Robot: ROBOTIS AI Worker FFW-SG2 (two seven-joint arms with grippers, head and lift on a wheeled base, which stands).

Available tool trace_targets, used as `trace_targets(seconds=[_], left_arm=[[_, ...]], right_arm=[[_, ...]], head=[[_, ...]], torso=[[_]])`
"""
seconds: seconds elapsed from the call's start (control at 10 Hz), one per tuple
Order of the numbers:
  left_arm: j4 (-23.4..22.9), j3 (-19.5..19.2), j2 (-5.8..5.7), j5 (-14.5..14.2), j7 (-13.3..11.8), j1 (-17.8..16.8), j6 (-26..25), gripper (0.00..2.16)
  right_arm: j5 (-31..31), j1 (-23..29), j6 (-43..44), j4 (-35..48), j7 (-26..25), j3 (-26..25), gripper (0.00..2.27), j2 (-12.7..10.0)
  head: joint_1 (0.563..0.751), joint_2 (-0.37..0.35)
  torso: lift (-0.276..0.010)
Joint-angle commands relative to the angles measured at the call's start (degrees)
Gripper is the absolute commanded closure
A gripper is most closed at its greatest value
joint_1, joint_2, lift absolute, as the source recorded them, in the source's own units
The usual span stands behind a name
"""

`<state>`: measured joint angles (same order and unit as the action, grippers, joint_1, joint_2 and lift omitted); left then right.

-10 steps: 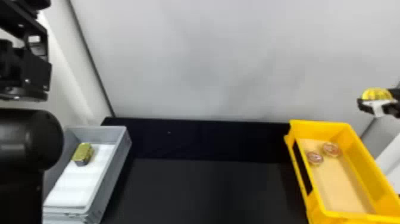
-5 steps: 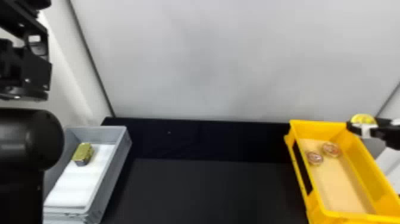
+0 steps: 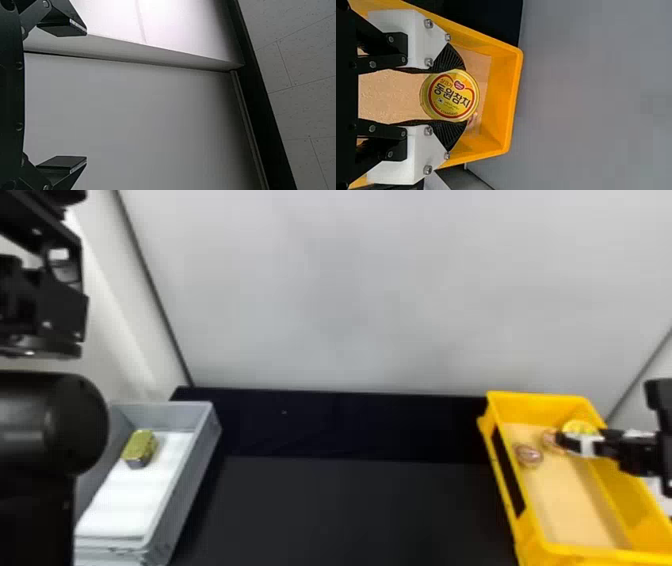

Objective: Pick up the round yellow can and place it in the yellow rectangular box

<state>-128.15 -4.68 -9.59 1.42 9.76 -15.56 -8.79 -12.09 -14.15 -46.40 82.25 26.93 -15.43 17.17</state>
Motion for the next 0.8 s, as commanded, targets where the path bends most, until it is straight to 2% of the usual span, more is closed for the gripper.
trace_targets(seconds=[0.0,0.3,0.7], left_arm=[[0.0,0.0,0.09,0.0,0.0,0.0,0.0,0.14],[0.0,0.0,0.01,0.1,-0.2,-0.1,-0.1,0.14],[0.1,0.1,-0.17,0.1,-0.3,-0.1,-0.2,0.14]], right_arm=[[1.9,1.1,0.0,-1.7,-0.4,1.0,0.73,0.0],[2.7,2.0,0.1,-4.6,-0.5,2.2,0.73,-0.1],[2.7,0.4,2.1,-13.5,-0.8,2.2,0.73,0.3]], head=[[0.663,0.054],[0.663,0.054],[0.663,0.054]], torso=[[-0.002],[-0.002],[-0.002]])
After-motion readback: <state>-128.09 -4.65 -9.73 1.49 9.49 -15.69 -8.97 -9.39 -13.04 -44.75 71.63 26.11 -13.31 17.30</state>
